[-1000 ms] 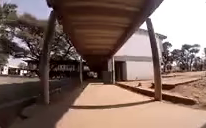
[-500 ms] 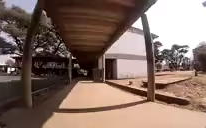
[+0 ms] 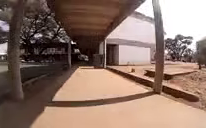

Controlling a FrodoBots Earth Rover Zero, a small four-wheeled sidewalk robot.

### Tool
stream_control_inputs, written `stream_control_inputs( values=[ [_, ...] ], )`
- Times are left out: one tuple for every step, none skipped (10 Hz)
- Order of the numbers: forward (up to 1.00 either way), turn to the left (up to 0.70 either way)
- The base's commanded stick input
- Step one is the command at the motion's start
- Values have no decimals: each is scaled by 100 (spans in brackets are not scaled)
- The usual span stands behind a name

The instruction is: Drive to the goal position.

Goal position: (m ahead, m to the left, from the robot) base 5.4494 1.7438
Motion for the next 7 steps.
stream_control_inputs(
  values=[
    [50, 0],
    [50, 0],
    [50, 0],
    [50, 0],
    [50, 0],
    [50, 0],
    [50, 0]
  ],
)
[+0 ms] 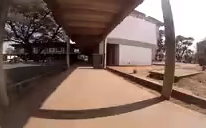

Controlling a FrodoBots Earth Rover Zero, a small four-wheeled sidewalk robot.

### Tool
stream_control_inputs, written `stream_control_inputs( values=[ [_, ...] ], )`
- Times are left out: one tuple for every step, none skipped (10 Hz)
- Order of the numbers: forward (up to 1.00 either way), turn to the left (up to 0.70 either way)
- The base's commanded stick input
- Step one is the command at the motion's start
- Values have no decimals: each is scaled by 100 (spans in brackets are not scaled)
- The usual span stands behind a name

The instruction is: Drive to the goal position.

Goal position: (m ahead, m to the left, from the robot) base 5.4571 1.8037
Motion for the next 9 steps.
stream_control_inputs(
  values=[
    [50, 0],
    [50, 0],
    [50, 0],
    [50, 0],
    [50, 0],
    [50, 0],
    [50, 0],
    [50, 0],
    [50, 0]
  ],
)
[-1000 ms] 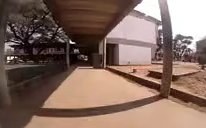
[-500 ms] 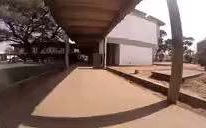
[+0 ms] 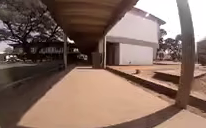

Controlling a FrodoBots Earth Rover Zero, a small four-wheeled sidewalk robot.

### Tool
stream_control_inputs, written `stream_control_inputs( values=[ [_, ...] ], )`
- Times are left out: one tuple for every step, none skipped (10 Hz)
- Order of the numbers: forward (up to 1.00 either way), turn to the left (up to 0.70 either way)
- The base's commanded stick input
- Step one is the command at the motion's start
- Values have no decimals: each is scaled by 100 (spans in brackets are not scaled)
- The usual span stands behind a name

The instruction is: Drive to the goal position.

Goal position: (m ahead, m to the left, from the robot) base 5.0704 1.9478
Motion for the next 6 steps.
stream_control_inputs(
  values=[
    [50, 0],
    [50, 0],
    [50, 0],
    [50, 0],
    [50, 0],
    [50, 0]
  ],
)
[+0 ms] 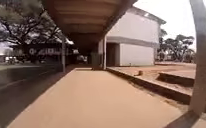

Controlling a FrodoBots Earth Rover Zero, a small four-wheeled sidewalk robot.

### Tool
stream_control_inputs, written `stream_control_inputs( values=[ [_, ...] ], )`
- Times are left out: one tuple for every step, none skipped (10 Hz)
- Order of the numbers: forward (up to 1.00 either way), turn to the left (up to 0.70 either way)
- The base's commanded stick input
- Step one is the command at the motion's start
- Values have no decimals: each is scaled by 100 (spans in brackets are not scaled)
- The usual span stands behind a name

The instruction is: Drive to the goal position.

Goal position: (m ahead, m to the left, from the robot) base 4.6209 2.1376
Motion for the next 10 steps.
stream_control_inputs(
  values=[
    [50, 0],
    [50, 9],
    [50, 25],
    [50, 50],
    [50, 50],
    [50, 0],
    [50, 0],
    [50, 0],
    [50, 0],
    [50, 0]
  ],
)
